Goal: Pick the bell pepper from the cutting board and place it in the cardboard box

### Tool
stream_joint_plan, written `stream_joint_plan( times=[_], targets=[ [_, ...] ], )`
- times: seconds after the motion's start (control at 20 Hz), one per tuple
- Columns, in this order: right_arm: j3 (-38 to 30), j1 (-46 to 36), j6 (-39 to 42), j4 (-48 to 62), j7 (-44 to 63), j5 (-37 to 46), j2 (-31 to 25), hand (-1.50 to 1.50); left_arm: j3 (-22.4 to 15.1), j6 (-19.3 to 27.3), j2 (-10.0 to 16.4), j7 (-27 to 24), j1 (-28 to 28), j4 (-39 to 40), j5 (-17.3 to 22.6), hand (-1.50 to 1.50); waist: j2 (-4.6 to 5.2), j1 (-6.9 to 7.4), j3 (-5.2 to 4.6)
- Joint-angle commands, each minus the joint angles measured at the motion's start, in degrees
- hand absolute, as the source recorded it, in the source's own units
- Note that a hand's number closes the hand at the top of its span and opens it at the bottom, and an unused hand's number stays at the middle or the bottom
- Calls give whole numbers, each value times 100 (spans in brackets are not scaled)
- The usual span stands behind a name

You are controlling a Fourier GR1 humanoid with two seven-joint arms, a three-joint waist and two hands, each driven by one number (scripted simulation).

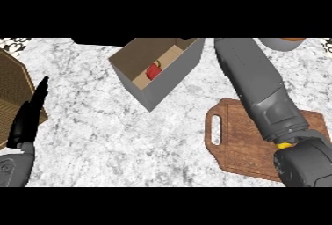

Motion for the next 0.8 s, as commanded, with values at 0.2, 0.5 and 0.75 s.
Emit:
stream_joint_plan(
  times=[0.2, 0.5, 0.75],
  targets=[
    [-294, 584, 894, 109, -412, -286, -1098, -150, 173, -119, 108, 130, 82, -52, 116, 0, -69, -202, 5],
    [-182, 928, 1655, 97, -688, -224, -1816, -150, 167, 28, 31, -46, 395, -318, 9, 0, -89, -203, 5],
    [-29, 1084, 2518, 135, -678, -125, -2449, -150, 58, 46, -118, 0, 366, -166, -78, 0, -102, -251, 4]
  ],
)
